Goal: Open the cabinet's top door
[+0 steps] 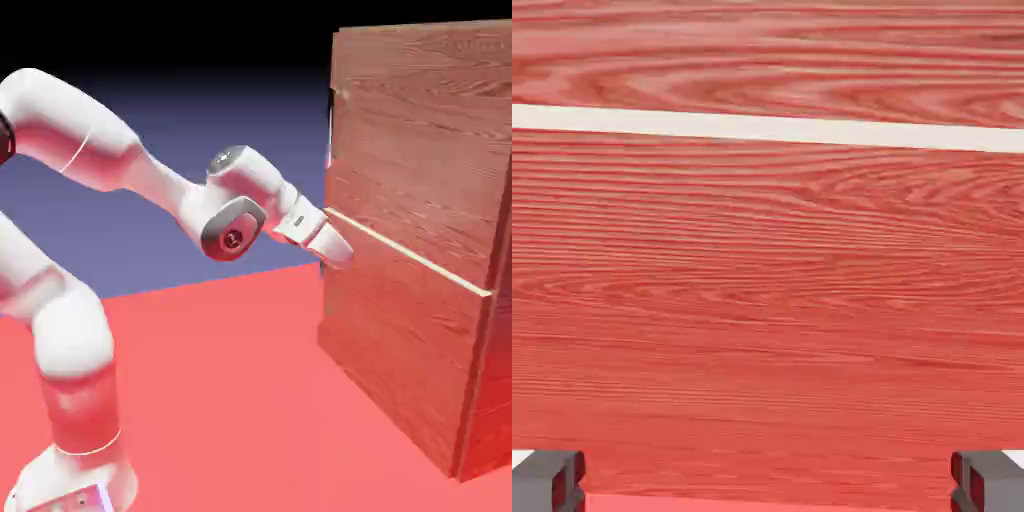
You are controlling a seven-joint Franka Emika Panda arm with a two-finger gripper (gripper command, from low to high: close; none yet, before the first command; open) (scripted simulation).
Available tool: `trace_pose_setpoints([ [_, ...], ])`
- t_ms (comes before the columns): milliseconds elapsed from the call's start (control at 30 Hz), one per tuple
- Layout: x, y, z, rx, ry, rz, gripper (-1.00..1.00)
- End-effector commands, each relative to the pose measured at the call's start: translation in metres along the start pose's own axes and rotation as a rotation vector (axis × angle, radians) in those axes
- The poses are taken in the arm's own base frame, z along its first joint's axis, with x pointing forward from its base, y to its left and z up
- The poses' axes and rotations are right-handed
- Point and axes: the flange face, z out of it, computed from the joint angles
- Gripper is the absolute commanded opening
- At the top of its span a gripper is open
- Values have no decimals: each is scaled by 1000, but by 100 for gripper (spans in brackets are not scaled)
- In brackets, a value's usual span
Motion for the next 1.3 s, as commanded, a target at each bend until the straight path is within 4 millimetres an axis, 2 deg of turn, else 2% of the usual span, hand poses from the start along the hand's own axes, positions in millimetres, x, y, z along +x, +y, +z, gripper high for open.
trace_pose_setpoints([
  [0,7,-5,-6,14,20,8,100],
  [300,48,-47,-63,136,193,62,100],
  [600,58,-90,-111,252,342,85,100],
  [767,52,-115,-129,310,410,86,100],
  [933,38,-139,-137,361,465,81,100],
  [1100,17,-163,-135,405,506,72,100],
  [1267,-8,-185,-121,438,532,61,100],
])
